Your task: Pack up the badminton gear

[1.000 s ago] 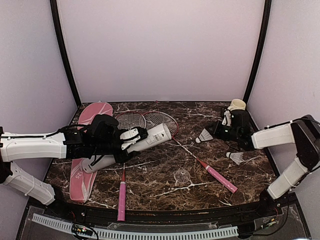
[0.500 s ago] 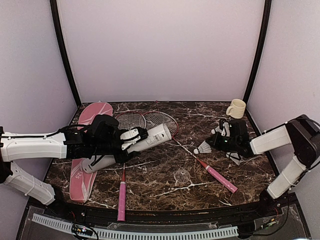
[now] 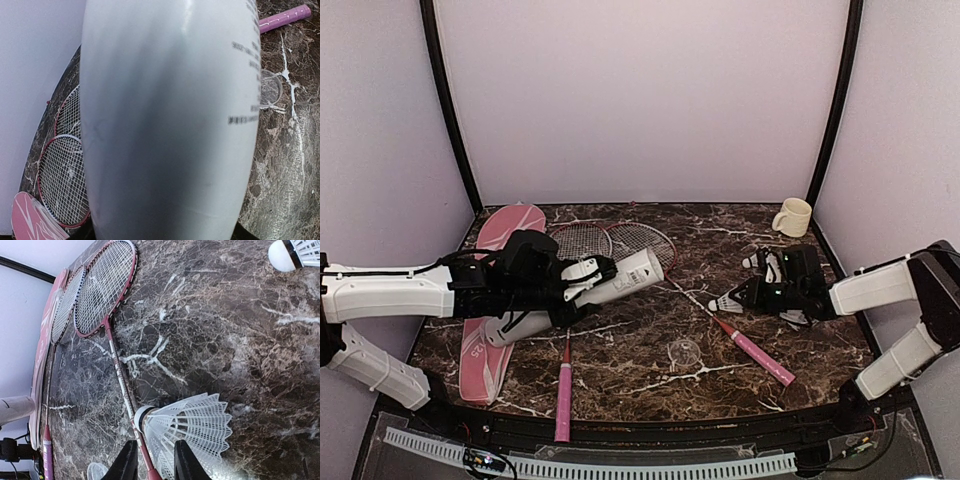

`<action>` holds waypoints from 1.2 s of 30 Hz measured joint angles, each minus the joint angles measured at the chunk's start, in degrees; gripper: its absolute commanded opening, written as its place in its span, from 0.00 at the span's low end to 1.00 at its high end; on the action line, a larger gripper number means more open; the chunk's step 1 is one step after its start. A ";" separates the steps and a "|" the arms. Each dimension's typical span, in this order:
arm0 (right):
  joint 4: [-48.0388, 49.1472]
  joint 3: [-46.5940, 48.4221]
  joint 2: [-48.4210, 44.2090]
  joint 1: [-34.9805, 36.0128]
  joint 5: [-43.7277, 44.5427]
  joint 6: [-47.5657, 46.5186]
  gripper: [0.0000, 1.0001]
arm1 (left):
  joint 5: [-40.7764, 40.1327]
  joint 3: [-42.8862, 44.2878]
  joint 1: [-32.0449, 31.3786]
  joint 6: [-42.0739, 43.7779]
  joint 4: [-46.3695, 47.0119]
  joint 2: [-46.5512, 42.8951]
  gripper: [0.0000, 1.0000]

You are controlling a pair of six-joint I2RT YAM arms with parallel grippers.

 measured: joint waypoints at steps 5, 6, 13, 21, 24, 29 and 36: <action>-2.54 -0.37 -0.59 0.02 -2.03 -1.31 0.18 | -0.02 0.00 -0.13 0.00 0.00 0.02 0.63; -2.84 -0.46 -0.63 0.07 -2.36 -1.42 0.17 | 0.00 0.00 -0.15 0.00 0.00 0.02 0.63; -3.65 -1.22 -1.20 0.48 -3.48 -1.68 0.12 | 0.00 0.00 -0.26 0.00 -0.02 0.20 0.63; -2.99 -1.38 -1.11 0.68 -3.98 -1.40 0.06 | 0.00 0.00 -0.28 0.00 -0.02 0.44 0.63; -2.86 -1.38 -1.03 0.68 -4.00 -1.31 0.02 | 0.00 0.00 -0.28 0.00 -0.02 0.46 0.63; -2.80 -1.38 -1.11 0.70 -3.56 -1.09 0.00 | 0.00 0.00 -0.28 0.00 -0.02 0.46 0.63; -3.76 -1.46 -6.80 0.70 0.83 -1.01 0.00 | -0.07 0.00 -0.33 0.02 -0.02 0.46 0.63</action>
